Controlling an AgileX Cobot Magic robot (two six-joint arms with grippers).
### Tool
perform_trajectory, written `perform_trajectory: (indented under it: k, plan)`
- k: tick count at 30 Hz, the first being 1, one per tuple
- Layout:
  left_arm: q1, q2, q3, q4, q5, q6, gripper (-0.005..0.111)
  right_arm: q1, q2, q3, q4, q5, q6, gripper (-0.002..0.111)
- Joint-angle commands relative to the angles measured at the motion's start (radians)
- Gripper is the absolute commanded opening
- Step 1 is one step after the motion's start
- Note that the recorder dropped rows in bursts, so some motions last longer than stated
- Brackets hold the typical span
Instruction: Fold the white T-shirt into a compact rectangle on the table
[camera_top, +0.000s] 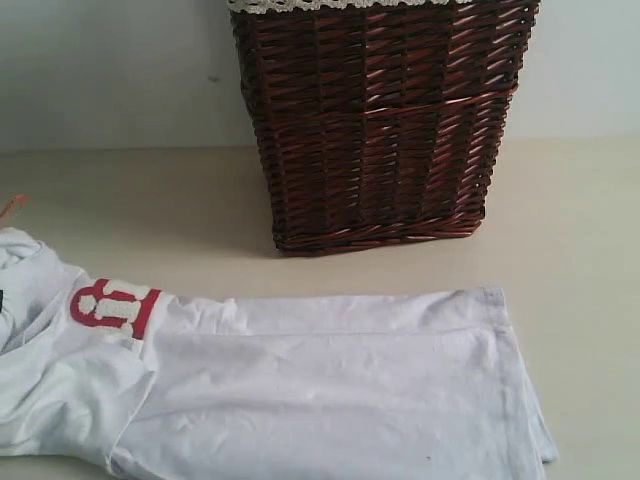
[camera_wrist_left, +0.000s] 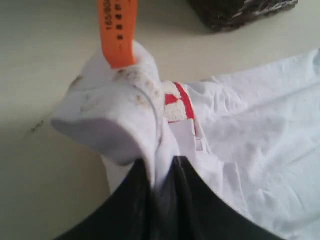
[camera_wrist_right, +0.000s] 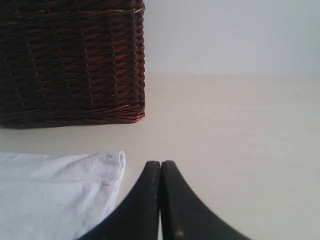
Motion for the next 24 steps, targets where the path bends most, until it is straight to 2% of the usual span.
perform_trajectory:
  k: [1,6,11,18,24]
  plan:
    - [-0.003,-0.055,0.002,-0.065,0.027,0.009,0.0,0.0,-0.007,0.004,-0.003,-0.014,0.0,0.0]
    - [-0.005,-0.11,0.002,-0.08,0.027,0.017,0.0,0.0,-0.007,0.004,-0.003,-0.014,0.0,0.0]
    - [-0.063,-0.156,-0.015,-0.103,0.027,0.06,0.0,0.0,-0.007,0.004,-0.003,-0.014,0.0,0.0]
    - [-0.231,-0.168,-0.068,-0.132,-0.082,0.058,0.0,0.0,-0.007,0.004,-0.003,-0.014,0.0,0.0]
    - [-0.439,-0.149,-0.068,-0.126,-0.124,0.06,0.0,0.0,-0.007,0.004,-0.003,-0.014,0.0,0.0]
